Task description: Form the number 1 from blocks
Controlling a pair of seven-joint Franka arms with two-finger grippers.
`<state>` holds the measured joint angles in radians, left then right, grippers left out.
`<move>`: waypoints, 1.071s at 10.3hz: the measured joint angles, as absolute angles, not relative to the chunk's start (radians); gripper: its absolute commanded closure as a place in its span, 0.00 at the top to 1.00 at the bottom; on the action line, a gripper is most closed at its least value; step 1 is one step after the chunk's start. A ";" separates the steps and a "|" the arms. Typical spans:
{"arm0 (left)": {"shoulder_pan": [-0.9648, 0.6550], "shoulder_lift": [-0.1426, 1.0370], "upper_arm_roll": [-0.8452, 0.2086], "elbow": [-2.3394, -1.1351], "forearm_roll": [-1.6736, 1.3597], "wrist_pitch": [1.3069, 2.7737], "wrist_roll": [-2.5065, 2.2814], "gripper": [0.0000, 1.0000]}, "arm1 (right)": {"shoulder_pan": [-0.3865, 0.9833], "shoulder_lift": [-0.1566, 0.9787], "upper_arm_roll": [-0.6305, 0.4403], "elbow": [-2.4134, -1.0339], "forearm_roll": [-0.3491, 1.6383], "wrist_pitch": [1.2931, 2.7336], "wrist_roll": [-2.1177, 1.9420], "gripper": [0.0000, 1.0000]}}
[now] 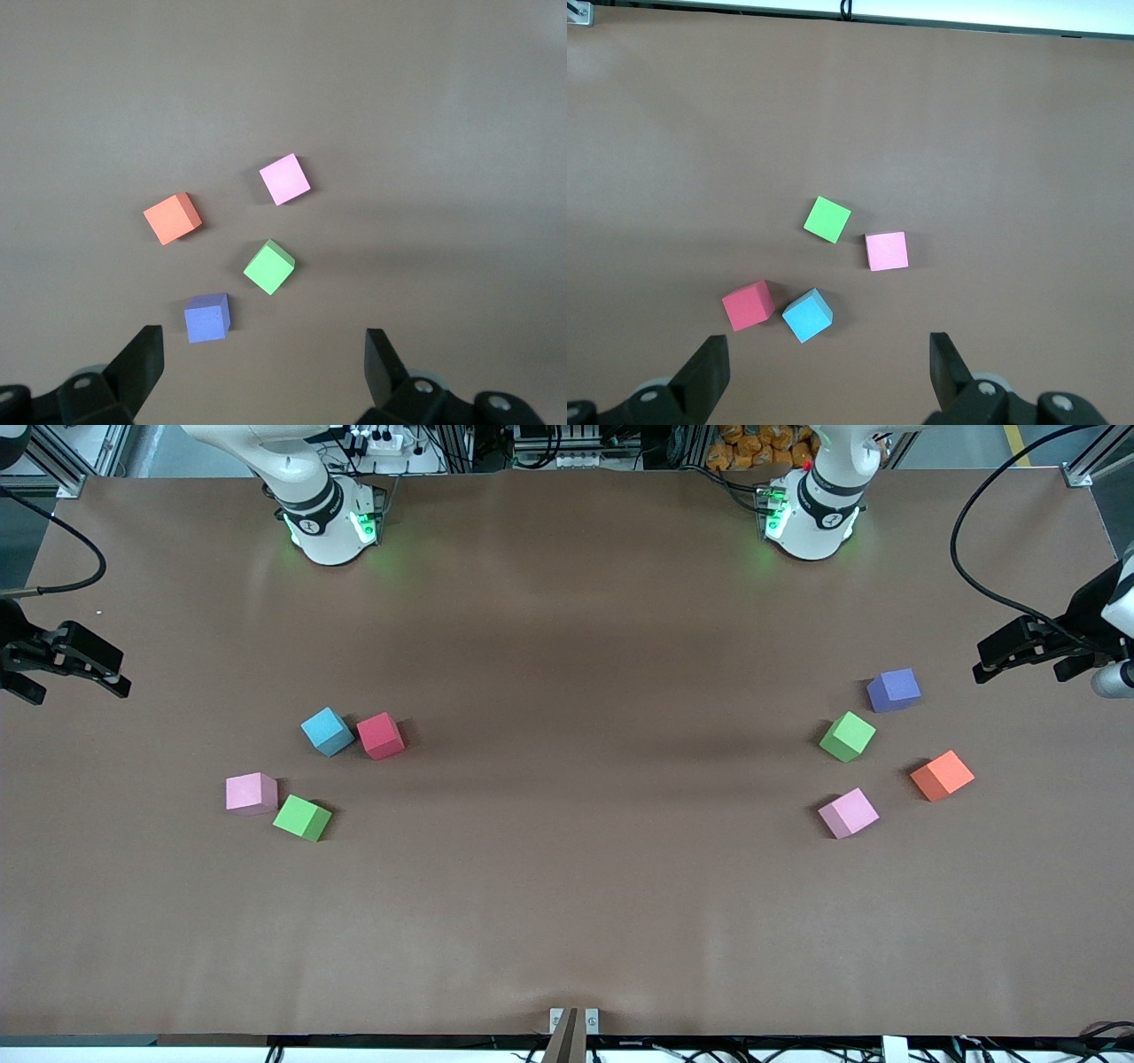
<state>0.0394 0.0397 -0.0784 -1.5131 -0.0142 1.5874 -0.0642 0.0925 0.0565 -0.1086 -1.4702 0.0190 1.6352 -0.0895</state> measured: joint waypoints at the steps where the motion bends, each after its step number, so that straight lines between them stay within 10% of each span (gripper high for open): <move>1: 0.038 0.037 -0.081 -1.512 -0.014 1.587 -0.064 1.00 | 0.093 0.057 -0.109 -1.470 0.019 1.635 -0.089 1.00; 11: 0.036 0.029 -0.090 -1.511 -0.014 1.587 -0.064 1.00 | 0.093 0.057 -0.109 -1.470 0.019 1.635 -0.089 1.00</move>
<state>0.0357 0.0286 -0.0895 -1.5109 -0.0142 1.5874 -0.0642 0.0925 0.0566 -0.1086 -1.4702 0.0190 1.6352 -0.0895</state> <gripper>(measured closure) 0.000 0.000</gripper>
